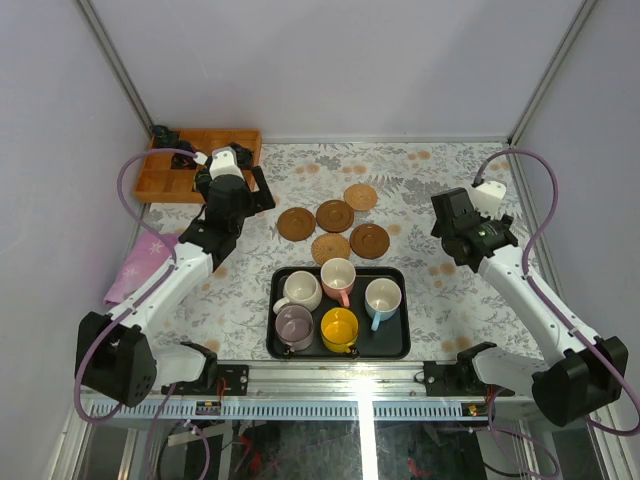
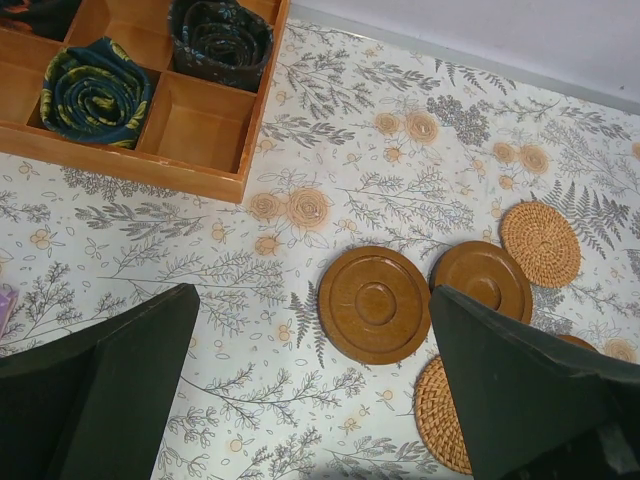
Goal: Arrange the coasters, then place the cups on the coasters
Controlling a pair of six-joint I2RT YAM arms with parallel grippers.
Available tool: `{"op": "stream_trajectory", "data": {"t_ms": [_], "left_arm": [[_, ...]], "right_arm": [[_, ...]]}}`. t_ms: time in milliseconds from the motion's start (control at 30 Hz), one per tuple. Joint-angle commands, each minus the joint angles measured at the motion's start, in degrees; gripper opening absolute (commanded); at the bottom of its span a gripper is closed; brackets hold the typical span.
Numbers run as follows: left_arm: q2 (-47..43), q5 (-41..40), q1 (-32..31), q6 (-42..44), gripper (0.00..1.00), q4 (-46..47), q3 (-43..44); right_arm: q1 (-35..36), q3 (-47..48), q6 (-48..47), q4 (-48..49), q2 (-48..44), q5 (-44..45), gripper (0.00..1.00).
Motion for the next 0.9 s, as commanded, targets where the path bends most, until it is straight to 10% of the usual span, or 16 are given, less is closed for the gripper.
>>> {"op": "stream_trajectory", "data": {"t_ms": [0, 867], "left_arm": [[0.7, -0.6, 0.3, -0.4, 1.0, 1.0, 1.3], [-1.1, 11.7, 0.2, -1.3, 1.0, 16.6, -13.0]], "right_arm": [[-0.1, 1.5, 2.0, -1.6, 1.2, 3.1, 0.99], [-0.1, 0.8, -3.7, 2.0, 1.6, 1.8, 0.99]]}}
